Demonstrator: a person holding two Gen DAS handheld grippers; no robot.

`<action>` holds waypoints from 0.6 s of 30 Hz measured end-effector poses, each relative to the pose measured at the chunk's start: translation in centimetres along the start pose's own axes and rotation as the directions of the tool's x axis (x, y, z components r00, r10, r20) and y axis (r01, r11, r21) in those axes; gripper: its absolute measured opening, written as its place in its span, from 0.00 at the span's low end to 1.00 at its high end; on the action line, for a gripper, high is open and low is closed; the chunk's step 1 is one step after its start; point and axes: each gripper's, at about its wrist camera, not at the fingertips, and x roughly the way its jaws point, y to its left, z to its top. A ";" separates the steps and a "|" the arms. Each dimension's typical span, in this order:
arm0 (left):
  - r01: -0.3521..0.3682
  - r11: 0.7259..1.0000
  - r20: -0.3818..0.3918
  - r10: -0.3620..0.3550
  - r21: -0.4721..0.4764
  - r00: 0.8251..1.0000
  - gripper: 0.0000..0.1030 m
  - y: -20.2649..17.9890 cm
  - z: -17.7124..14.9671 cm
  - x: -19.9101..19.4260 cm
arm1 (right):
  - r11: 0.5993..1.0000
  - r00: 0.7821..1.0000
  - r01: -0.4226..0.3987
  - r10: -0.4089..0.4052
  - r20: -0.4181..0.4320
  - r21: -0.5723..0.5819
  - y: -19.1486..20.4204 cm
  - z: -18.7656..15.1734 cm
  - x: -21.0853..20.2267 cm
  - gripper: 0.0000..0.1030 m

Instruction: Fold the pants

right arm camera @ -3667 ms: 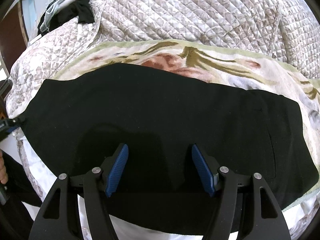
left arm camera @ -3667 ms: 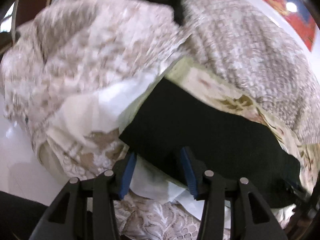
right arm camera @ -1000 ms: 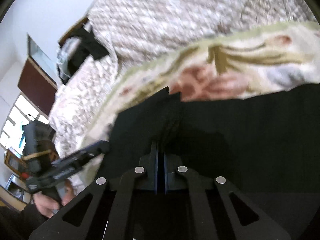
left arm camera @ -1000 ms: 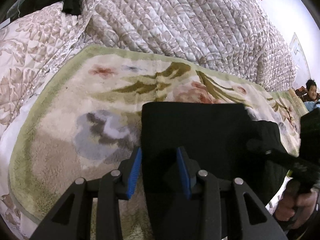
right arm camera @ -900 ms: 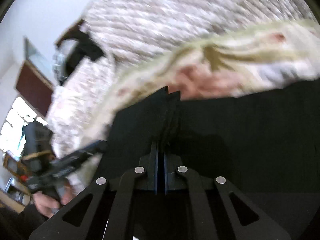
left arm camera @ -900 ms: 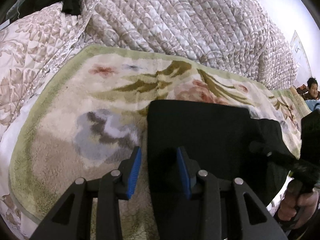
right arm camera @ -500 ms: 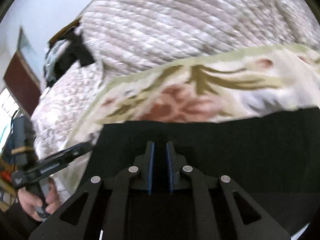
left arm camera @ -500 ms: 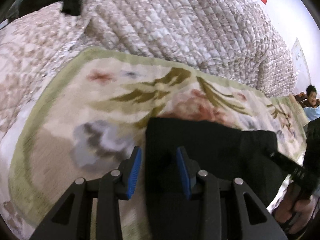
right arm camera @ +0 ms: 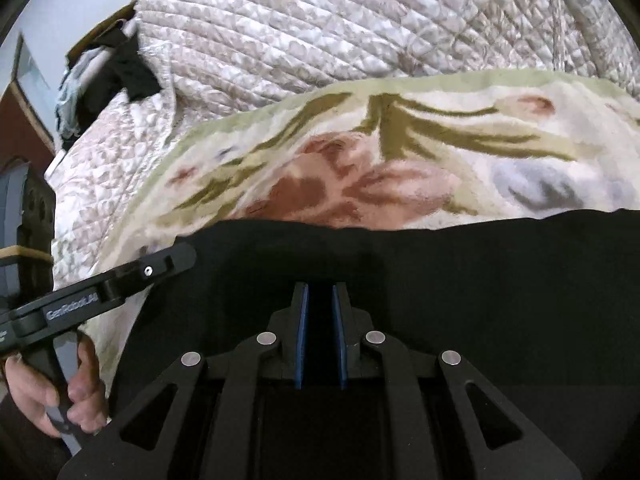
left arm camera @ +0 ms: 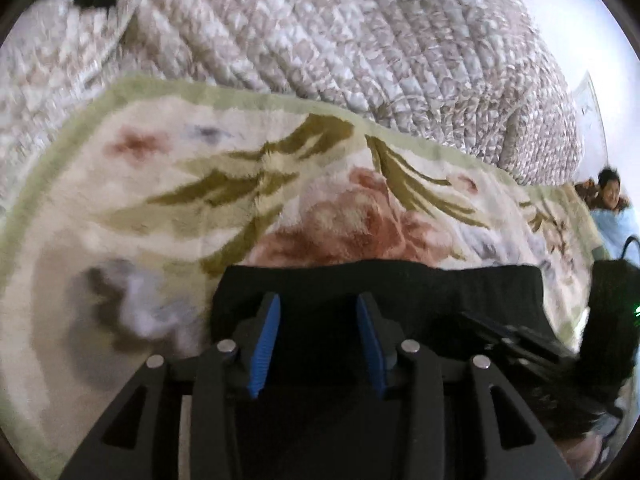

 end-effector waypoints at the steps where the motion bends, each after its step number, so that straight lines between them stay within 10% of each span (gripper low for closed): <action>1: -0.011 1.000 0.013 0.011 0.018 1.000 0.41 -0.2 -0.5 -0.8 | 1.000 1.000 -0.003 0.003 0.010 -0.009 0.2 -0.4 -0.8 0.13; 18: -0.137 0.980 0.044 0.132 0.146 0.990 0.41 -2.9 -6.8 -4.0 | 0.985 0.999 0.040 -0.036 0.025 -0.170 2.0 -6.3 -3.4 0.20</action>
